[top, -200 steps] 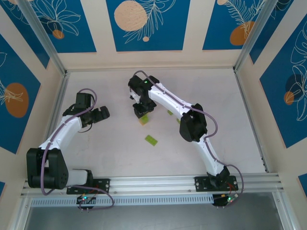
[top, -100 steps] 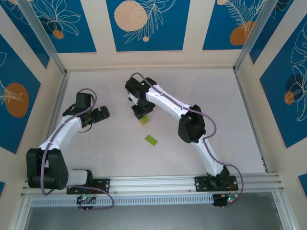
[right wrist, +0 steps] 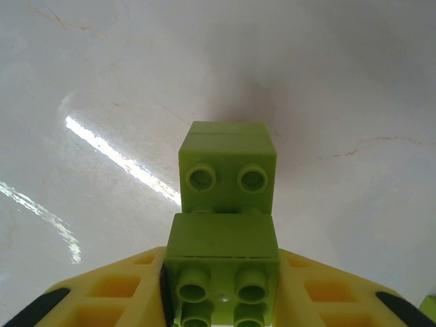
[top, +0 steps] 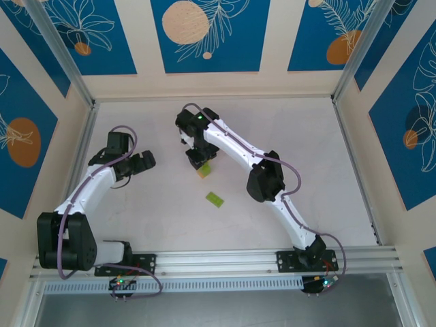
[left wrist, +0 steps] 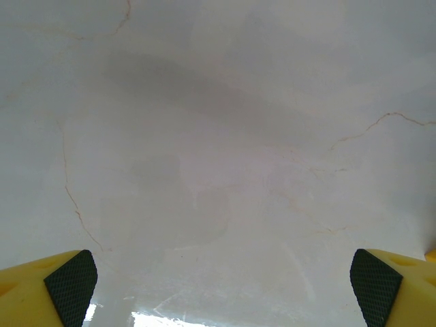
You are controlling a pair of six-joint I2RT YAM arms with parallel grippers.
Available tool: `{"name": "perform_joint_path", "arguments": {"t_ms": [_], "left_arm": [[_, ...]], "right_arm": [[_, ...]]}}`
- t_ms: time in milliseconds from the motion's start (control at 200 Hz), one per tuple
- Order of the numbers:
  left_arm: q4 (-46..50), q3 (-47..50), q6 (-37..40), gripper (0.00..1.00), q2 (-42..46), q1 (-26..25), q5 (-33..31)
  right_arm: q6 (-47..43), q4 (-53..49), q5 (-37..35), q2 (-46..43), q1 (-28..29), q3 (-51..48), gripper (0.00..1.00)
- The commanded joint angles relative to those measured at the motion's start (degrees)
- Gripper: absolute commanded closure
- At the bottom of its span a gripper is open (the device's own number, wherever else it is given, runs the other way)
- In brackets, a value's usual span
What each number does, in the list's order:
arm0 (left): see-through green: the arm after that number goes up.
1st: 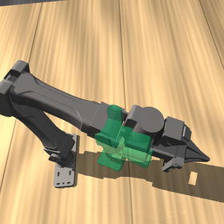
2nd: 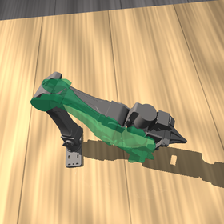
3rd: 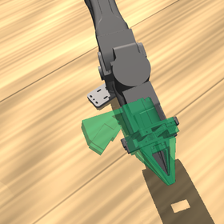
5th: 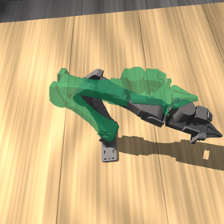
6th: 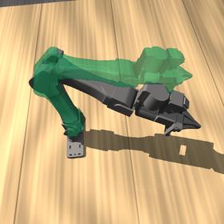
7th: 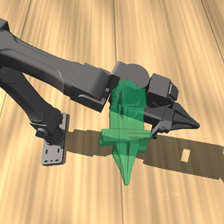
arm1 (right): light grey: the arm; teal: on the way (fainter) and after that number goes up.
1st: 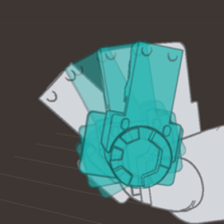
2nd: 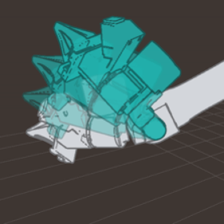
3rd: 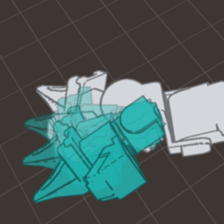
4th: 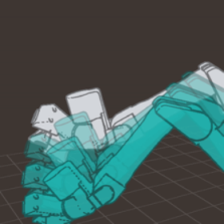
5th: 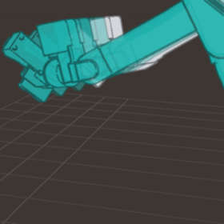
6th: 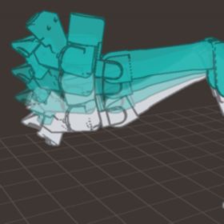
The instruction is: Assemble a carrot with lego
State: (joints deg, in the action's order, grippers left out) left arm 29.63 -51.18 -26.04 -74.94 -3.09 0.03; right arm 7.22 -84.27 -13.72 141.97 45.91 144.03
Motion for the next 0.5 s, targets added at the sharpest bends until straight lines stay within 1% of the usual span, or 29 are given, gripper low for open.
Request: {"name": "perform_joint_path", "arguments": {"t_ms": [0,290,495], "left_arm": [[0.6,-1.1,0.1,0.02,1.2,1.1,1.1],[0.6,-1.0,0.1,0.02,1.2,1.1,1.0],[0.6,-1.0,0.1,0.02,1.0,1.0,1.1]], "right_arm": [[-1.1,-5.3,2.1,6.6,0.5,-2.4,0.63],[0.4,-2.7,0.7,5.4,0.3,2.3,0.64],[-0.4,-1.5,0.3,4.4,0.8,1.8,0.64]]}}
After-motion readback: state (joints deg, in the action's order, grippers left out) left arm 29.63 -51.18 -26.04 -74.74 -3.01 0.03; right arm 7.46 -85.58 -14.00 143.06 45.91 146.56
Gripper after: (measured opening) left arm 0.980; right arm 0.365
